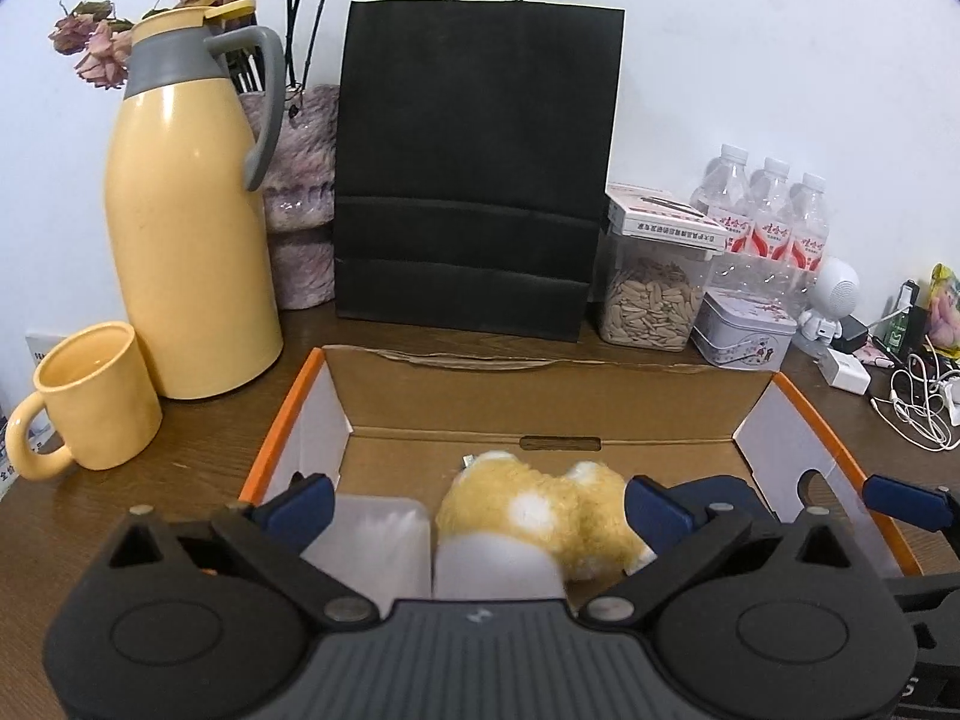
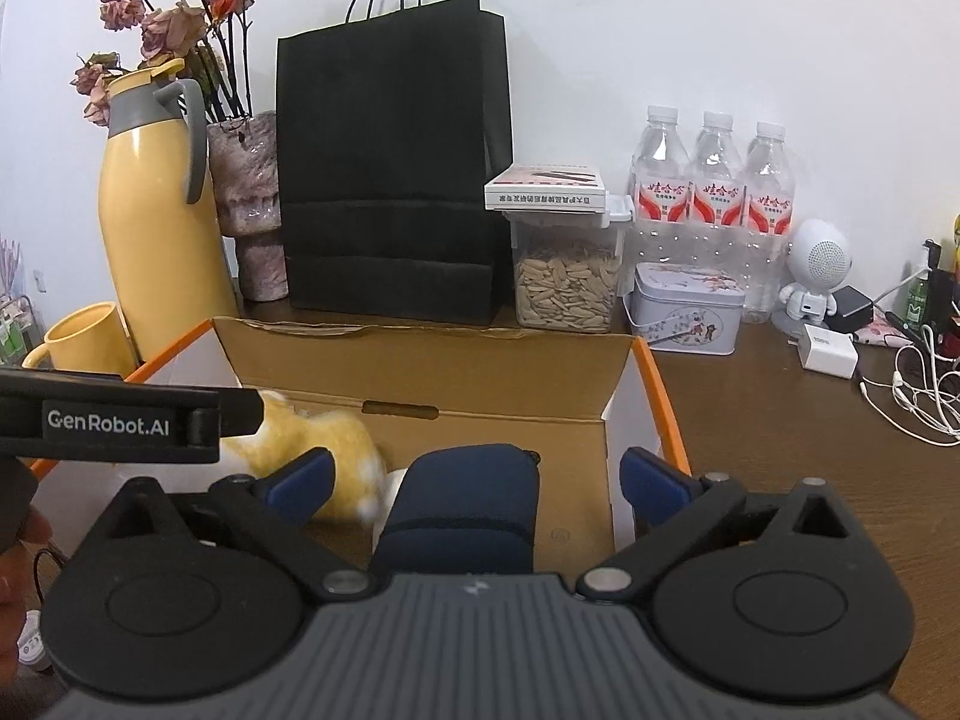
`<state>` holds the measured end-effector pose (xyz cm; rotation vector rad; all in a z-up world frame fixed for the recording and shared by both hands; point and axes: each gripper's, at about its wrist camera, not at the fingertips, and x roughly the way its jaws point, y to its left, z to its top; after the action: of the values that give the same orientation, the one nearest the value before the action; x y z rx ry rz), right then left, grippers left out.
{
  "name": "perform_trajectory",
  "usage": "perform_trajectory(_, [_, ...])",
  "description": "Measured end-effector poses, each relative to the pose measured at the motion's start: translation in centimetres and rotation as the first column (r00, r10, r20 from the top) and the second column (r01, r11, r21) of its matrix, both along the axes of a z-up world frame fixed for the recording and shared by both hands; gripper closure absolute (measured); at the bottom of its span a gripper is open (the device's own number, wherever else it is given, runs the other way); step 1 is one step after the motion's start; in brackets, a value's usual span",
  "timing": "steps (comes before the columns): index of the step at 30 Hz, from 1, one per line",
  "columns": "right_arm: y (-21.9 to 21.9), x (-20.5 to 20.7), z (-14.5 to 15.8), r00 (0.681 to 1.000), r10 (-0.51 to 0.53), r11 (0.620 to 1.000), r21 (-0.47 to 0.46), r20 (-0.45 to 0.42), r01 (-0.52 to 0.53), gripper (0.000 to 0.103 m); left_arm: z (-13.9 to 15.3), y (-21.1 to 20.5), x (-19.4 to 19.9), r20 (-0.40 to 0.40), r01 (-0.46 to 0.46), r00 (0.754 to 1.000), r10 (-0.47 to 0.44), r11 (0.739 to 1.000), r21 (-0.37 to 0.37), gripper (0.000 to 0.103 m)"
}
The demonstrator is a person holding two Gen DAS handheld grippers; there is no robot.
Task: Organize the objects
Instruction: 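Carry the plush toy and navy case into the box and open both tools, then withdraw both tools from the box toward the items on the desk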
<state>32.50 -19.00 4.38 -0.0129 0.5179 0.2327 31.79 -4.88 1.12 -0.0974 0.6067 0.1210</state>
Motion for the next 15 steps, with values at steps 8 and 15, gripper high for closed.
perform_trajectory(8, [-0.2,-0.1,0.1,1.000,-0.002,1.000,0.000,0.006,0.002,0.000,0.1,0.1,-0.3,0.001,0.008,1.000,-0.008,1.000,0.006,0.000])
perform_trajectory(15, [-0.2,-1.2,0.5,0.999,-0.002,1.000,-0.003,0.033,0.002,0.000,0.7,0.5,-1.5,0.028,0.007,1.000,-0.008,1.000,0.008,0.000])
